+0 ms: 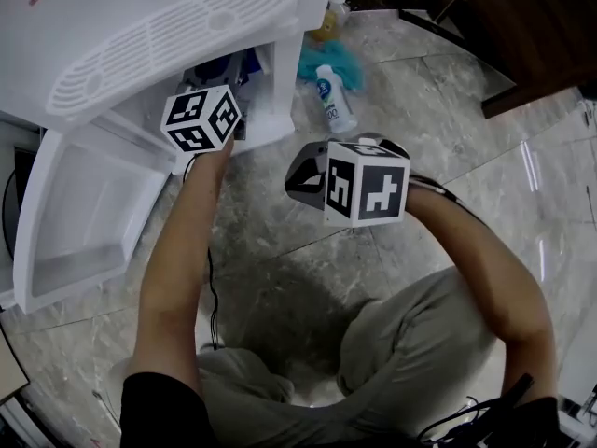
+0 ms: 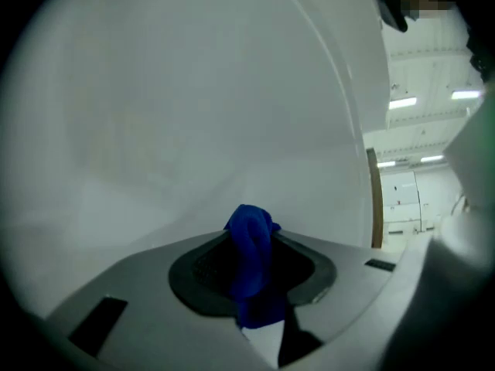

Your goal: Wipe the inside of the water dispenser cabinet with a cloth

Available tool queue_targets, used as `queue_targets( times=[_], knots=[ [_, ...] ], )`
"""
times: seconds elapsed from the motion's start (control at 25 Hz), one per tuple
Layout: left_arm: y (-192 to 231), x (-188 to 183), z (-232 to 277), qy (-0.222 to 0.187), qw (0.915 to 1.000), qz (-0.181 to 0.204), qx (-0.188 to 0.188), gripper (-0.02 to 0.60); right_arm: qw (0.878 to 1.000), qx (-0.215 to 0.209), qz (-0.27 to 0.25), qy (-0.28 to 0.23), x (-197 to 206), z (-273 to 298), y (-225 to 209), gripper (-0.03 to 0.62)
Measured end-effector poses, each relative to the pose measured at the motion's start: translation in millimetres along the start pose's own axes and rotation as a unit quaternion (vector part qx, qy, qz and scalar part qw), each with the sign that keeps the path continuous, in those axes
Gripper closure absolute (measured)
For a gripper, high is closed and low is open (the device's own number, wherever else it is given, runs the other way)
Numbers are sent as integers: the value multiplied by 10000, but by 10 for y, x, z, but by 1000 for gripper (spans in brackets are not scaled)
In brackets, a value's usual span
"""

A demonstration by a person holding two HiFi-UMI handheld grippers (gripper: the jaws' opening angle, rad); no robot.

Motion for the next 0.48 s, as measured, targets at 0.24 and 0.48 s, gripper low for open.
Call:
queue_targets(
  times=[0.24, 0.48],
  knots=[
    [-221, -387, 123, -1043, 9944, -33, -160, 480, 10000, -33, 26, -23, -65, -9, 88, 595],
    [9, -640, 411, -1601, 9848, -616, -279, 479, 9997, 158, 154, 108, 36, -116, 55, 595]
  ],
)
Point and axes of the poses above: the fingertips, and each gripper's own axes: z forward along the fingers, y to its left, x out of its underside, the point moved 8 cm from there along -z, backward along the fingers, and after that the axes turned 4 degrees about -z, right-handed, at the moved point
